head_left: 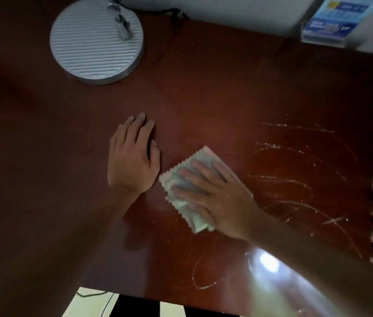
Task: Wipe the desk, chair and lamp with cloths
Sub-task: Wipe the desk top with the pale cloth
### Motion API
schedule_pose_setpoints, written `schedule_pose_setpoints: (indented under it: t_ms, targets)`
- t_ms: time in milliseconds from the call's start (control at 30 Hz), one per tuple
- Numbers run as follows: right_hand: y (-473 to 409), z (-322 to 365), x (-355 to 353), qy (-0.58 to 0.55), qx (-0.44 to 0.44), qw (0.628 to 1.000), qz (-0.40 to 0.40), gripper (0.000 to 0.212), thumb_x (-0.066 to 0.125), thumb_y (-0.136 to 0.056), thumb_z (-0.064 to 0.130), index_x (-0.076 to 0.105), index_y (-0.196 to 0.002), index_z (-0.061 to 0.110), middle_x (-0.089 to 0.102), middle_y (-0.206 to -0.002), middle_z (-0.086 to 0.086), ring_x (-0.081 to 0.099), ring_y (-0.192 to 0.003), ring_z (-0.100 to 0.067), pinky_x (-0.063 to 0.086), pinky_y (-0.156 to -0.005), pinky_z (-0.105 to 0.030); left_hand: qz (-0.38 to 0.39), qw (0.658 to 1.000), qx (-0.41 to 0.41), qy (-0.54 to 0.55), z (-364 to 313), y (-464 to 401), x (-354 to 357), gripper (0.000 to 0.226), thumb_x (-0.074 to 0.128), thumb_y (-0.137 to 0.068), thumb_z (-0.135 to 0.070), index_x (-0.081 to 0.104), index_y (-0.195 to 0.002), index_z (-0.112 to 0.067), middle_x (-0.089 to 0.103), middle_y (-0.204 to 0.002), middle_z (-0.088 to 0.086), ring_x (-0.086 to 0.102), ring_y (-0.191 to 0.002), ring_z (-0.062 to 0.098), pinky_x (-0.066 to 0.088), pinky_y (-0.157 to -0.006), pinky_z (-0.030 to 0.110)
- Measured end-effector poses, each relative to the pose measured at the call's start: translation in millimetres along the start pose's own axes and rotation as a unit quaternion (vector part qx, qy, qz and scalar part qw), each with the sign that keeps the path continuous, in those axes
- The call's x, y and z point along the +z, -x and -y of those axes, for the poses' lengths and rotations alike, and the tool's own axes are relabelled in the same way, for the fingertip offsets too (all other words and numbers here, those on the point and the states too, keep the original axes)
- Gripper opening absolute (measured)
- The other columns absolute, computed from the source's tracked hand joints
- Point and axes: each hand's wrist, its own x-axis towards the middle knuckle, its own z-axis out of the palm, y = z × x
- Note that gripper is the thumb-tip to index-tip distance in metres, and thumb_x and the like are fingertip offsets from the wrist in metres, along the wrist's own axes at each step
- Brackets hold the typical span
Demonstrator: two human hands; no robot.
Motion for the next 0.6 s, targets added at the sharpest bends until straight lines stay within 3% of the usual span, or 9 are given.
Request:
schedule_pose_setpoints:
  t_ms: [67, 133, 233, 333, 433, 500, 600]
  targets:
    - [-29.4, -43.5, -12.5, 0.024, 0.076, 0.997, -0.002, 0.053, 0.045, -0.101, 0.033, 0.033, -0.153, 0.032, 0.03, -0.162, -0.003, 0.018, -0.152, -0.03, 0.014, -0.12, -0.057, 0.001, 1.0, 0.001, -0.007, -0.5, -0.6, -1.0, 0.042, 0.045, -0.097, -0.022, 0.054, -0.136, -0.007, 0.05, -0.146, 0.013, 0.04, -0.14, 0.032, 0.031, -0.115, 0.048]
    - [-63.6, -96.4, -30.6, 0.039, 0.208, 0.977, -0.02, 0.051, 0.032, -0.106, 0.035, 0.026, -0.156, 0.028, 0.026, -0.163, -0.007, 0.015, -0.152, -0.032, 0.008, -0.121, -0.056, 0.003, 1.0, 0.0, -0.008, -0.8, -0.7, -1.9, 0.042, 0.045, -0.098, -0.022, 0.054, -0.136, -0.008, 0.05, -0.146, 0.013, 0.04, -0.14, 0.032, 0.032, -0.115, 0.049]
    - [-82.2, -131.9, -42.2, 0.067, 0.275, 0.959, -0.026, 0.051, 0.016, -0.107, 0.044, 0.018, -0.157, 0.033, 0.017, -0.166, -0.004, 0.009, -0.153, -0.029, -0.001, -0.123, -0.052, 0.008, 1.0, 0.001, -0.006, -0.9, 0.9, -1.7, 0.043, 0.044, -0.098, -0.023, 0.054, -0.136, -0.007, 0.05, -0.146, 0.014, 0.04, -0.14, 0.032, 0.032, -0.115, 0.049]
    - [-55.6, -78.8, -26.7, 0.069, 0.228, 0.971, -0.016, 0.051, 0.017, -0.107, 0.039, 0.016, -0.158, 0.033, 0.014, -0.166, -0.006, 0.006, -0.153, -0.033, 0.003, -0.121, -0.058, 0.006, 1.0, 0.005, -0.006, -0.5, 2.4, -2.0, 0.042, 0.045, -0.099, -0.022, 0.053, -0.137, -0.006, 0.049, -0.147, 0.015, 0.04, -0.14, 0.033, 0.032, -0.115, 0.049]
    - [3.3, -6.8, -9.4, 0.018, 0.125, 0.991, -0.039, 0.048, 0.026, -0.107, 0.039, 0.033, -0.154, 0.031, 0.028, -0.162, -0.005, 0.021, -0.15, -0.033, 0.019, -0.119, -0.058, 0.01, 1.0, 0.003, -0.009, -1.9, 2.7, -2.9, 0.043, 0.044, -0.1, -0.022, 0.052, -0.139, -0.006, 0.048, -0.148, 0.015, 0.039, -0.141, 0.032, 0.03, -0.116, 0.049]
    - [20.7, -2.0, -11.0, 0.012, 0.082, 0.996, -0.011, 0.047, 0.025, -0.108, 0.043, 0.034, -0.153, 0.035, 0.028, -0.162, -0.001, 0.021, -0.151, -0.028, 0.02, -0.12, -0.054, 0.009, 1.0, 0.004, -0.007, -2.2, 3.1, -4.2, 0.043, 0.043, -0.099, -0.021, 0.052, -0.139, -0.006, 0.048, -0.148, 0.014, 0.039, -0.141, 0.031, 0.03, -0.116, 0.048]
    - [-6.8, -46.2, -22.5, -0.055, 0.095, 0.994, 0.002, 0.051, 0.018, -0.107, 0.04, 0.013, -0.158, 0.034, 0.015, -0.166, -0.005, 0.017, -0.152, -0.026, 0.009, -0.124, -0.049, 0.002, 1.0, 0.015, -0.009, -2.4, 2.8, -3.9, 0.043, 0.044, -0.099, -0.02, 0.053, -0.138, -0.007, 0.05, -0.146, 0.012, 0.041, -0.139, 0.031, 0.029, -0.116, 0.048]
